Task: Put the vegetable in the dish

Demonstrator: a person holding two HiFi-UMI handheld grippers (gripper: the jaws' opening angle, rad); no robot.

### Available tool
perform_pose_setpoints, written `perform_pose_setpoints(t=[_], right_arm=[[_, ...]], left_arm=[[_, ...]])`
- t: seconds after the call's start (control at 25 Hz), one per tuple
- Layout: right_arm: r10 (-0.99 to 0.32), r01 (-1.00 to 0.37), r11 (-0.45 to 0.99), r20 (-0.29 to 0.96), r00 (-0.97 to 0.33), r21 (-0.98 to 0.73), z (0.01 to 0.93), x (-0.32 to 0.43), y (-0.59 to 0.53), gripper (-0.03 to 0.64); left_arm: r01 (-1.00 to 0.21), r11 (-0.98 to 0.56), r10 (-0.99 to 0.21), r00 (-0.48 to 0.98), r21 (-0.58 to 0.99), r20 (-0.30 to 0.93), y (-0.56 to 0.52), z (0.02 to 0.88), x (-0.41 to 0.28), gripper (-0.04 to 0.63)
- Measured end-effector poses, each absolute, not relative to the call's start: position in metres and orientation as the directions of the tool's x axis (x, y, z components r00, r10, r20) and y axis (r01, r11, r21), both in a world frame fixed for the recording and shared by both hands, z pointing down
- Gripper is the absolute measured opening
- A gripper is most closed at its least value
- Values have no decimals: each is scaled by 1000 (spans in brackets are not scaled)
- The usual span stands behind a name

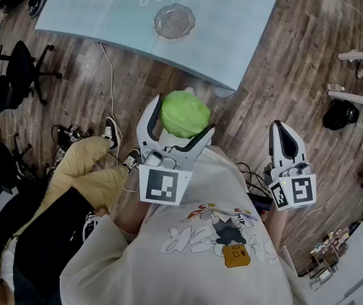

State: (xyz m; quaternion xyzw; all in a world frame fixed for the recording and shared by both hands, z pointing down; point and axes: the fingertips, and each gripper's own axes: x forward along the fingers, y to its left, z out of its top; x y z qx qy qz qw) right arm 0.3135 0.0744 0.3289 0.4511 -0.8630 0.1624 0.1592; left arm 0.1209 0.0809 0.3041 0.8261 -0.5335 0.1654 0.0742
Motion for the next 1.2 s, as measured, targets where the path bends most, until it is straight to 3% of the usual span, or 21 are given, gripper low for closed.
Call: perform_pose_setpoints(t=[0.2, 0.48, 0.8, 1.2], right_arm=[[-676, -766, 627, 392, -624, -139, 315, 293, 178, 21], [-659, -737, 668, 376, -652, -107, 292, 265, 256, 21], [-681, -756, 645, 366, -634, -110, 290, 223, 287, 21], [-714, -771, 632, 326, -619, -78, 286, 115, 274, 21]], left_arm=[[-928, -373, -855, 351, 19, 382, 227, 292, 135, 517], [-925, -377, -846, 363, 42, 391, 318, 279, 126, 517], [-919, -392, -859, 383, 46, 340, 347, 273, 78, 517], [-914, -404, -875, 395, 26, 279, 332, 265, -28, 517]])
